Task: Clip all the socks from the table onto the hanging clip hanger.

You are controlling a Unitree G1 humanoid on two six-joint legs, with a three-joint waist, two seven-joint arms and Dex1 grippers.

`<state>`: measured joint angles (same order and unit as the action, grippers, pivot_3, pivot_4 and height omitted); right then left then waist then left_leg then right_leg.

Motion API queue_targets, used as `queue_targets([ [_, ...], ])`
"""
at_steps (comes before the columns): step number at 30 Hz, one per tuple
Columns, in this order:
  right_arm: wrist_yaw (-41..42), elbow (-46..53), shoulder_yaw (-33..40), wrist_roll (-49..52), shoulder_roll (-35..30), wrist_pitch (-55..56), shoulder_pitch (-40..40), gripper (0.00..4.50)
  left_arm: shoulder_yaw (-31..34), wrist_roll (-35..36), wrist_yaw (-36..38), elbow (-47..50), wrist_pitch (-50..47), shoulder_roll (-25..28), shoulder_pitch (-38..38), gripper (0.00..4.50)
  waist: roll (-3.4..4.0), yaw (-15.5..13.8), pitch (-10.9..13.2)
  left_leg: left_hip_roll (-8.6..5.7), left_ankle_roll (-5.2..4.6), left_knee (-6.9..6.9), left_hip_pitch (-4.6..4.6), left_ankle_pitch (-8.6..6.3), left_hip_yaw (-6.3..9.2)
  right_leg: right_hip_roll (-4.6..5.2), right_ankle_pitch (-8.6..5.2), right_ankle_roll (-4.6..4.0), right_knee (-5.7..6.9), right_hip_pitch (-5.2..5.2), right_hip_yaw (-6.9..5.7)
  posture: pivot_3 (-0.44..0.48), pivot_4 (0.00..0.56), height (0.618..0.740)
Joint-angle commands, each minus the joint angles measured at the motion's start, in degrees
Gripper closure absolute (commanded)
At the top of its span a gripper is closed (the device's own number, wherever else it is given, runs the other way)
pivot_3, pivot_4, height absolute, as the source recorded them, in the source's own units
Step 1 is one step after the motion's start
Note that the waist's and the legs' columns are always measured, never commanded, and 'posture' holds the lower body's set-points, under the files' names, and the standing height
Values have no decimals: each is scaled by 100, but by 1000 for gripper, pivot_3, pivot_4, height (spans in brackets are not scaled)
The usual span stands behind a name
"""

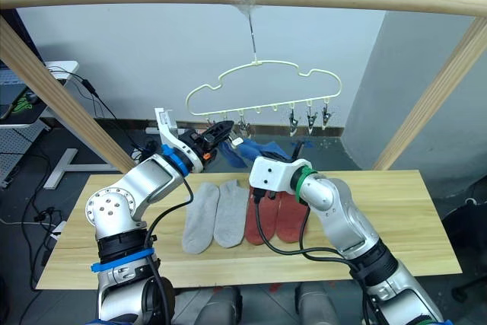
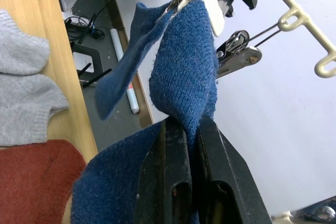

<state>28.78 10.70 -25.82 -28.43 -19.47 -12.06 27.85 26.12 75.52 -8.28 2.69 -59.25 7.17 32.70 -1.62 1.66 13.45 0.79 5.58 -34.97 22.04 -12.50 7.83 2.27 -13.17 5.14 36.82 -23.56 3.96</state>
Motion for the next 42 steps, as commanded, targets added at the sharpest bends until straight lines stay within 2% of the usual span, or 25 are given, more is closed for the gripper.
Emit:
queue_targets([
  [1,5,100,-5,-70,47,123,113,4459,-68,195,-12,115,95,60,11,4278,-1,0,1,0,0,0,0,0,0,0,0,0,0,0,0,55,216,740],
  [22,-13,51,-22,-383,199,223,350,4459,-273,147,31,217,366,173,-95,4278,-7,1,6,0,2,6,7,-1,0,0,-1,-2,-2,-11,0,56,218,740],
  [27,20,4,1,-354,233,239,341,4500,-271,300,70,316,414,235,-188,2698,-8,-2,6,0,2,7,13,-1,0,0,-2,-3,-2,-16,0,66,219,740],
  [32,36,-95,-7,-271,268,292,278,4500,-269,488,2,476,368,349,-290,1214,-8,-8,7,1,9,4,64,4,4,0,0,-1,2,-62,-2,69,218,740],
  [36,95,-271,146,164,557,126,228,4500,-214,994,-108,1032,193,785,-723,29,-8,19,7,3,22,7,68,10,2,0,-1,-4,2,-68,1,72,220,740],
  [39,145,-585,407,787,975,-51,268,4500,-560,771,517,1633,-193,1581,-1240,29,-8,31,11,6,15,12,67,6,2,-3,-5,-11,5,-73,0,80,220,740],
  [42,189,-802,575,1128,1183,-182,355,4500,-652,656,731,1782,-118,1956,-1419,29,-8,-38,14,5,8,11,69,3,4,-2,-7,-15,6,-72,-3,86,219,740],
])
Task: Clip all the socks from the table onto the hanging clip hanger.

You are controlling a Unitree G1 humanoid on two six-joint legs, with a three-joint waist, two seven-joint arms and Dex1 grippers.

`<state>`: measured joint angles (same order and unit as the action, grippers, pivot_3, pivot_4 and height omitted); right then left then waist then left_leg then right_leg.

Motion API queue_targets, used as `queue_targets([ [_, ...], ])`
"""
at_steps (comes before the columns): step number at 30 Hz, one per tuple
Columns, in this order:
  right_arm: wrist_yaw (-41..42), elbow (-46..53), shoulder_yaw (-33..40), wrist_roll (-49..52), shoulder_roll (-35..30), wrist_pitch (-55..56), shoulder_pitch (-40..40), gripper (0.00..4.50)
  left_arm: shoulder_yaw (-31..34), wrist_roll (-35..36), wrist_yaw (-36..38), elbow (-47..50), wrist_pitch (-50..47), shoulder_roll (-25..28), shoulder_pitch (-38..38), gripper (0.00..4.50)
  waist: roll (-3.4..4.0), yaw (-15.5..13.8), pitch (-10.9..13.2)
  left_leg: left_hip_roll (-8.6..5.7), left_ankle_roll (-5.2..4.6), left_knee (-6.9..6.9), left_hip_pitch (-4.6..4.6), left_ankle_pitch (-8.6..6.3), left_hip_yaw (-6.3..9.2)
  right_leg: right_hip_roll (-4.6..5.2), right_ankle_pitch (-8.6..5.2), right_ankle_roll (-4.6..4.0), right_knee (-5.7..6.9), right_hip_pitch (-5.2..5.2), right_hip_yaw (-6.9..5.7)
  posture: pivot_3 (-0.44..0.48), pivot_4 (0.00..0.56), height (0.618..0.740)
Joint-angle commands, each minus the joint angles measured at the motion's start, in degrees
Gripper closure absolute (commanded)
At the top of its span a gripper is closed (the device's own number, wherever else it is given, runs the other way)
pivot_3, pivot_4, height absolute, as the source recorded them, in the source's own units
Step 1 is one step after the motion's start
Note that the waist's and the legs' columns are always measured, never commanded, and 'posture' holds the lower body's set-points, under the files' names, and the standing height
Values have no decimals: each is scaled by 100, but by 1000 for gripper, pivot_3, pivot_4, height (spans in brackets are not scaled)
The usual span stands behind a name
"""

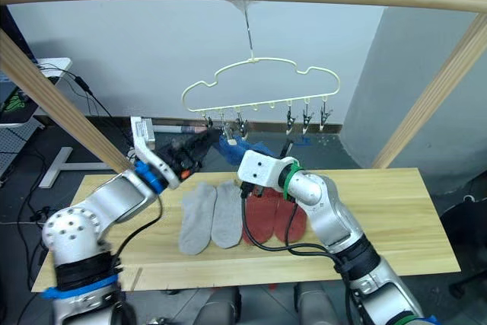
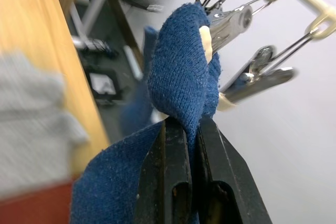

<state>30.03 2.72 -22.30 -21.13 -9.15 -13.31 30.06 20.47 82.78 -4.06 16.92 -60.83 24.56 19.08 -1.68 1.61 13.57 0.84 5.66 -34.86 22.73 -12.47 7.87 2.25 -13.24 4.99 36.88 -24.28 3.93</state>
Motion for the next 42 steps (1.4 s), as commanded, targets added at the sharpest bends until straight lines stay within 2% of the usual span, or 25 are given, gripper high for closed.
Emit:
queue_targets([
  [1,92,-75,261,502,181,-52,166,4500,-113,-123,389,391,66,308,-85,29,-3,-49,2,-2,0,-3,4,0,5,2,-6,-10,-1,1,-4,98,219,740],
  [5,310,-295,888,1759,899,-1007,219,4500,-232,-677,979,633,298,776,-162,29,1,-60,6,0,-1,-4,3,1,7,0,-14,-25,1,0,-7,114,225,740],
  [9,393,-367,870,1822,720,-1079,327,3456,-653,-1555,1500,813,730,884,-296,0,6,-73,9,-1,-1,-1,5,1,7,1,-17,-32,-1,0,-9,121,220,740],
  [18,549,72,999,2139,58,-1509,10,195,-1394,-2965,2031,1084,1530,680,-548,0,8,-95,10,0,0,9,14,-1,4,2,-21,-37,-3,-12,-9,104,222,740],
  [19,550,126,1002,2172,4,-1539,-20,39,-1458,-3090,2073,1096,1593,668,-552,0,8,-99,10,-1,0,9,14,-1,3,3,-21,-37,-4,-11,-7,104,222,740],
  [23,659,672,1239,2375,-474,-1737,-325,39,-1936,-4007,1949,1040,2177,306,-461,0,13,-115,13,-1,-1,7,14,-1,1,3,-21,-37,-3,-12,-6,90,221,740],
  [26,996,1337,1693,3048,-806,-2188,-373,39,-2352,-5073,1749,659,3007,-86,-204,0,22,-125,23,-1,-1,4,15,-1,0,2,-20,-35,-3,-12,-5,73,222,740],
  [29,1182,1695,2102,3597,-1053,-2449,-237,0,-2749,-6070,1677,104,3915,-417,-9,601,25,-135,26,-2,-2,-2,16,0,-1,2,-10,-17,-3,-9,-3,67,219,740],
  [31,1250,1884,2368,4016,-1149,-2659,-123,0,-3109,-6684,1649,-299,4346,-602,113,1212,26,-123,26,-2,-2,-2,15,0,-3,2,-9,-15,-4,-9,-3,52,217,740],
  [33,1252,2028,2518,4326,-1217,-2841,-61,0,-3178,-6932,1551,-601,4538,-883,199,1793,26,-114,26,-2,-2,-1,16,-1,-4,2,-6,-10,-4,-10,-2,43,216,740],
  [36,1203,2233,2661,4652,-1362,-3075,5,0,-3148,-7303,1294,-1049,4886,-1302,373,1793,26,-111,26,-2,-4,-1,18,-2,-3,2,-2,-2,-4,-10,-3,21,213,740],
  [42,1011,2383,2642,4972,-1496,-3251,31,0,-2930,-7705,1095,-1657,5281,-1640,594,1793,26,-58,26,-3,-4,-3,18,-2,-4,2,0,2,-5,-10,-2,-10,210,740],
])
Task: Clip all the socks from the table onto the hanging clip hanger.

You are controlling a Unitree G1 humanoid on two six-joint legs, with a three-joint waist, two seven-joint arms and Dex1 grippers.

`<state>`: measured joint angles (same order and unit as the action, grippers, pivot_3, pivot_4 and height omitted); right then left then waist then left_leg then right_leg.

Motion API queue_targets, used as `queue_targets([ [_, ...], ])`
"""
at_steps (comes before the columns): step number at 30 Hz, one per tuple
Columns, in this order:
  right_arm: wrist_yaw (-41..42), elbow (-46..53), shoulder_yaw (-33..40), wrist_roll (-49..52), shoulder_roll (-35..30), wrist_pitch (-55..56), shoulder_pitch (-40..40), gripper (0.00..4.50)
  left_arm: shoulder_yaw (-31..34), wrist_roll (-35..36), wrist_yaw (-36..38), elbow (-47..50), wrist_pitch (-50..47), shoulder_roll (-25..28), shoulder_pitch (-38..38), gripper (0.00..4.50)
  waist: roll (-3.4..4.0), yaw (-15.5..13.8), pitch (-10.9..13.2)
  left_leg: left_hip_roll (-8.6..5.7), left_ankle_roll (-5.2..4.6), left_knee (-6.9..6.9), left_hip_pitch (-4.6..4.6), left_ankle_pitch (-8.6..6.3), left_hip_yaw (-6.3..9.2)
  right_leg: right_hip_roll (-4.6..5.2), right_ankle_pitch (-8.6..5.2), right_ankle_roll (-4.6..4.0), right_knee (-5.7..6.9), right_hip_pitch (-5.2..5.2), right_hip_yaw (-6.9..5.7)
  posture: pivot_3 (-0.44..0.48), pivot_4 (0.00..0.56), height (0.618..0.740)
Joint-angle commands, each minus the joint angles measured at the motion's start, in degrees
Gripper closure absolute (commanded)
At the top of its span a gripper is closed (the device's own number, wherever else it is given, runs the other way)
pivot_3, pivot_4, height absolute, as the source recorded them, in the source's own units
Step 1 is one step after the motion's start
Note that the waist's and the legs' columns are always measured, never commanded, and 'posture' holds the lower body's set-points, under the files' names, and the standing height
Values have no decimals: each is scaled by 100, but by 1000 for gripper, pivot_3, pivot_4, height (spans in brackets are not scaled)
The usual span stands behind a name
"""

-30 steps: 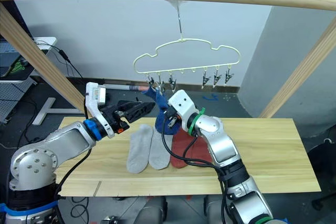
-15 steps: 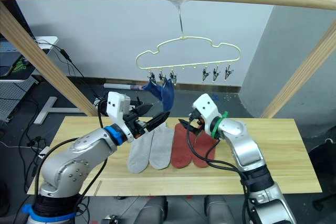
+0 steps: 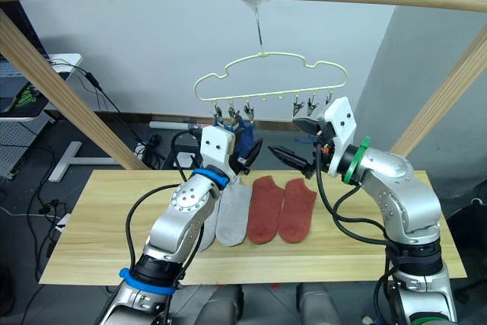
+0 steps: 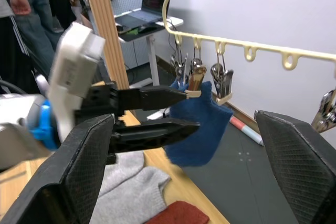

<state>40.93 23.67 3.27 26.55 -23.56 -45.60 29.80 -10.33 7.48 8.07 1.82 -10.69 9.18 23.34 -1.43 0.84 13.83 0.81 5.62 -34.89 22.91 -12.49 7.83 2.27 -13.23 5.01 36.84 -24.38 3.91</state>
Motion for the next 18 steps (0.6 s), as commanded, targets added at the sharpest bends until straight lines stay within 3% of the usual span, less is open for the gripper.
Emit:
queue_targets([
  [1,-106,314,74,238,-72,-35,54,0,194,-219,-145,-264,322,-142,224,1793,0,46,0,0,0,0,0,0,0,0,0,0,0,0,0,-10,210,740],
  [10,-353,383,105,498,-226,-106,115,0,495,-464,-169,-1632,1051,-401,1089,1793,0,100,0,-2,-1,-6,1,1,1,0,5,8,1,2,-2,-28,202,740],
  [18,-434,322,73,530,-343,-48,170,0,480,-657,-261,-2011,1352,-610,1367,1793,0,107,-1,-2,-1,-7,0,1,1,0,5,8,2,2,-1,-36,192,740],
])
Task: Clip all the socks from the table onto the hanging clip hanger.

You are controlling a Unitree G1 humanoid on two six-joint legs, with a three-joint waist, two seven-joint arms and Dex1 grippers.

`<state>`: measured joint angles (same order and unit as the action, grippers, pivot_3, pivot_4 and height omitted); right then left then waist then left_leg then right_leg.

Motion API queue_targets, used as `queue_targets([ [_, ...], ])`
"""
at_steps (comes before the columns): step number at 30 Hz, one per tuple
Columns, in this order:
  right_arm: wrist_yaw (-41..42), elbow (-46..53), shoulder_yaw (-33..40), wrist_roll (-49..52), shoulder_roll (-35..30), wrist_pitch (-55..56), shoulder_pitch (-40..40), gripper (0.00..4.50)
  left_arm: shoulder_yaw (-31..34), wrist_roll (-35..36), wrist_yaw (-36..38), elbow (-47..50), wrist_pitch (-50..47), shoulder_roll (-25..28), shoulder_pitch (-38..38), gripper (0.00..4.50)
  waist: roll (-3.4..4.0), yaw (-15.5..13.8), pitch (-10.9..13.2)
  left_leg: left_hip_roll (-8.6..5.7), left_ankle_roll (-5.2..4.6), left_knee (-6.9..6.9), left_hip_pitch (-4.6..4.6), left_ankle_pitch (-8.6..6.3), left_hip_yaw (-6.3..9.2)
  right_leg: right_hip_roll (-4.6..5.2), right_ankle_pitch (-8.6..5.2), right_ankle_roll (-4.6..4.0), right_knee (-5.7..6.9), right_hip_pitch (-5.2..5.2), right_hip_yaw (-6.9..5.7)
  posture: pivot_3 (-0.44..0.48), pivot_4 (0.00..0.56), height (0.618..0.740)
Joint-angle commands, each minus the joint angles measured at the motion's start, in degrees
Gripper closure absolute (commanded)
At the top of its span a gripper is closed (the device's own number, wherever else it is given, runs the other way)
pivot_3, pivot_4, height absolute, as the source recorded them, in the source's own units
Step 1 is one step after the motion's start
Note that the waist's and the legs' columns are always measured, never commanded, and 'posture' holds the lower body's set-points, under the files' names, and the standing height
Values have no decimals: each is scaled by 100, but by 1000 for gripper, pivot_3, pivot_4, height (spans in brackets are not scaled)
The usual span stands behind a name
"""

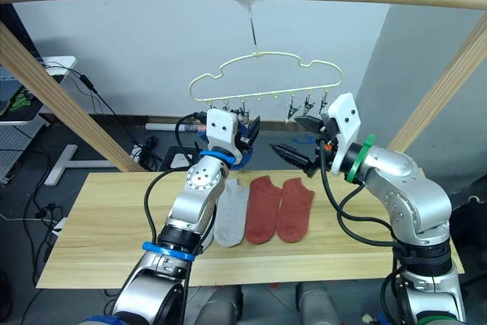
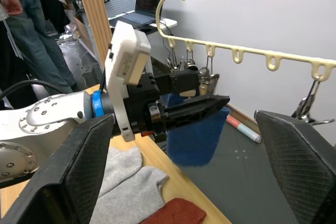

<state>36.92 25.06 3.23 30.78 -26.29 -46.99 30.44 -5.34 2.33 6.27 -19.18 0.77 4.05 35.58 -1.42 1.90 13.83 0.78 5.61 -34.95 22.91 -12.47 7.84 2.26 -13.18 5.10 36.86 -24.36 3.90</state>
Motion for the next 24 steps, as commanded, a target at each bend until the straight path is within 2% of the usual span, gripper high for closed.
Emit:
queue_targets([
  [1,-34,178,76,104,-86,101,109,0,-10,-172,-121,91,215,-124,143,1793,0,2,0,0,0,0,0,0,0,0,0,0,0,0,0,-36,192,740],
  [10,-60,145,55,107,-142,155,132,0,61,-578,-608,234,264,-204,127,1793,0,2,0,0,0,0,-1,0,0,0,1,1,1,0,1,-45,191,740],
  [24,-76,98,22,51,-235,185,177,0,160,-517,-577,4,402,-338,329,1793,0,14,0,0,0,-2,-1,1,0,0,1,1,1,1,1,-57,192,740],
])
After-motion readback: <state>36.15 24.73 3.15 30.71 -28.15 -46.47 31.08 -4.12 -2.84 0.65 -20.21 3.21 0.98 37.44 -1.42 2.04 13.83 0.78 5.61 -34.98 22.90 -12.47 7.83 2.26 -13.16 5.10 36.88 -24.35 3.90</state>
